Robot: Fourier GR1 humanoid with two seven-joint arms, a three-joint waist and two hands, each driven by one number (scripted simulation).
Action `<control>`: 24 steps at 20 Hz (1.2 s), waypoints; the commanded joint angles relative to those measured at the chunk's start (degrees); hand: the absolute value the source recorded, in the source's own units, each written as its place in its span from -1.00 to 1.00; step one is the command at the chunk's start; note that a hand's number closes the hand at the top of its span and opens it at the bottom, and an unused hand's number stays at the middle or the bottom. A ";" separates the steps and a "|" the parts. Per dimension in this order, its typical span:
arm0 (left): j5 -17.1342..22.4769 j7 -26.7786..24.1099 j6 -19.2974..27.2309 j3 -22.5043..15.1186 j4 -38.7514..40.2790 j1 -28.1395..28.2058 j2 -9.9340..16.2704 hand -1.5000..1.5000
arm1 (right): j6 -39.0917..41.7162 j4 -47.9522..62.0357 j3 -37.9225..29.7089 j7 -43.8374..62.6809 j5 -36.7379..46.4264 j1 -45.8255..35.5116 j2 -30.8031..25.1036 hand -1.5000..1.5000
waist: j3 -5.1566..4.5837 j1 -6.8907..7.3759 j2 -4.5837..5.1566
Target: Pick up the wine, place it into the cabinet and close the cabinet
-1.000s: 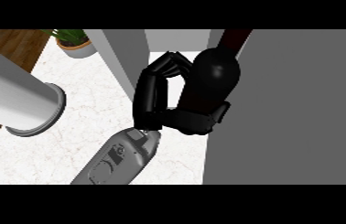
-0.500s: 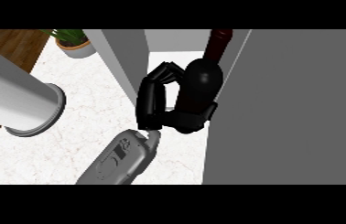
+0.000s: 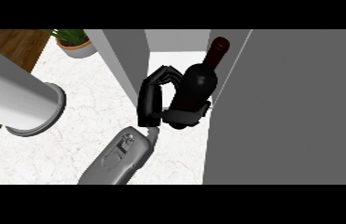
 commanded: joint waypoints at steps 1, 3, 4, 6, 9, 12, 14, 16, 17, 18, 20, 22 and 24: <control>-2.65 3.76 0.79 0.28 -2.38 -0.19 -0.02 1.00 | -1.62 -6.17 2.10 4.49 -1.43 0.32 0.43 -1.00 | 0.00 0.41 -0.11; 0.61 -5.02 -1.93 3.06 2.82 2.49 -0.01 1.00 | -1.46 -6.87 3.67 2.77 -0.67 2.69 1.53 -1.00 | -0.01 0.07 0.00; 4.16 -5.63 0.85 1.32 5.78 -1.51 -0.01 1.00 | -1.86 -5.91 1.89 2.91 -1.57 0.06 0.73 -1.00 | -0.02 -0.27 0.07; 1.79 -3.48 -4.25 6.32 4.95 -1.49 -0.01 1.00 | -3.29 -8.52 4.79 5.19 1.82 0.55 1.30 -1.00 | -0.02 0.08 -0.04; 2.96 -7.21 -3.29 6.20 6.32 -1.42 -0.02 1.00 | -1.59 -1.00 0.79 0.18 -1.49 -2.26 0.33 -1.00 | 0.01 0.33 0.02; 8.53 -10.30 -2.73 6.12 14.15 -5.14 -0.01 1.00 | -0.63 -0.23 -2.54 0.42 -5.25 -2.34 -0.84 -1.00 | 0.00 -0.33 0.18; 4.96 -6.27 -5.13 9.32 13.65 -6.73 -0.01 1.00 | -2.11 -4.31 -0.11 3.50 -3.37 -1.70 -0.01 -1.00 | 0.00 -0.04 0.05; 8.36 -7.21 -3.00 6.34 15.85 -9.07 -0.01 1.00 | -1.20 -5.74 1.66 1.32 -2.69 2.39 1.27 -1.00 | 0.00 -0.68 0.09; 5.27 -4.60 -7.67 10.67 13.75 -7.71 0.91 1.00 | 0.69 -4.79 0.14 -0.53 -5.21 4.74 0.68 -1.00 | 0.03 -0.01 -0.01; 5.68 -3.56 -6.63 9.75 12.81 -7.54 0.00 1.00 | -2.43 -4.88 2.76 1.73 -1.11 1.25 2.09 -1.00 | 0.00 0.15 -0.04; 7.20 -4.22 -9.36 12.17 18.00 -10.44 0.59 1.00 | -2.59 -5.56 -0.70 6.67 -5.26 -2.54 -0.59 -1.00 | -0.02 -0.03 0.05; 8.91 -4.04 -6.04 10.13 19.48 -11.85 -0.01 1.00 | -0.93 -4.52 -1.62 3.34 -5.97 -0.95 -0.56 -1.00 | 0.00 -0.31 0.07; 7.60 -4.74 -5.17 11.21 25.23 -16.16 -0.01 1.00 | 0.12 -5.79 -0.97 1.45 -6.41 3.18 0.52 -1.00 | 0.03 -0.97 0.16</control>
